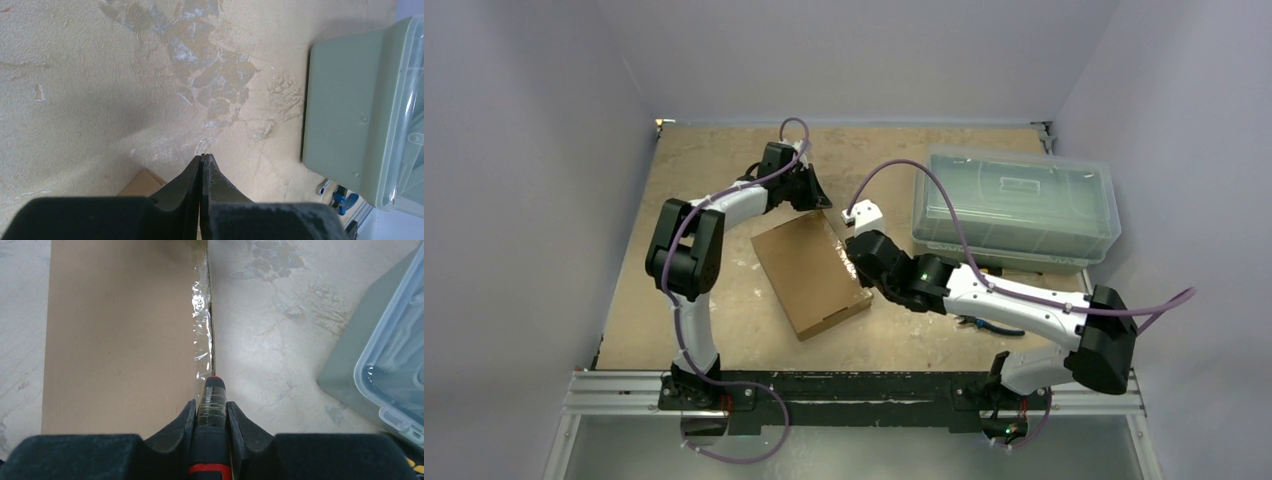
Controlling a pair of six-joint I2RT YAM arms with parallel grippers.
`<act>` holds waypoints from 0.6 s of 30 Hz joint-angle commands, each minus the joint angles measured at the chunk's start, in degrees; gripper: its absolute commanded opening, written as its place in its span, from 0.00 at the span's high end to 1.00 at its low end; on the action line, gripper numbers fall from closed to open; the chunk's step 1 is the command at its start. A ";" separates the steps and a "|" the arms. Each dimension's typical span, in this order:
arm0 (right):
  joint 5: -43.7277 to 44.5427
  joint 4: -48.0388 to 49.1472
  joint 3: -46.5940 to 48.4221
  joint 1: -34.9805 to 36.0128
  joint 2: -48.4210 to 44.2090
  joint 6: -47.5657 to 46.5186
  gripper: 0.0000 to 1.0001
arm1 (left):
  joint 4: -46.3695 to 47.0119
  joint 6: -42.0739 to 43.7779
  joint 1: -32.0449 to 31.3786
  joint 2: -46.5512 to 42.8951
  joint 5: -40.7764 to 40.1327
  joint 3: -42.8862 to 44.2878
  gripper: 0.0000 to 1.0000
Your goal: Unpack the express box
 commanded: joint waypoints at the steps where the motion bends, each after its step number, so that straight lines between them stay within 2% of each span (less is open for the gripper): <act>1: 2.65 -4.10 -0.81 2.26 -4.50 0.56 1.00 | -2.74 1.43 1.62 2.87 -6.49 -0.74 1.00; 5: 2.30 -4.47 -3.03 3.08 -6.34 0.56 1.00 | -2.56 1.71 1.95 3.11 -6.55 -0.78 1.00; 7: 2.02 -4.65 -4.18 3.34 -7.15 9.24 1.00 | -2.46 1.67 1.96 3.20 -6.47 -0.81 1.00; 8: 1.88 -4.68 -4.74 3.47 -7.54 10.27 1.00 | -2.46 1.64 2.00 3.21 -6.49 -0.83 1.00; 18: 1.23 -5.34 -6.51 4.84 -9.54 11.85 1.00 | -2.45 1.85 2.22 2.95 -7.04 -0.84 1.00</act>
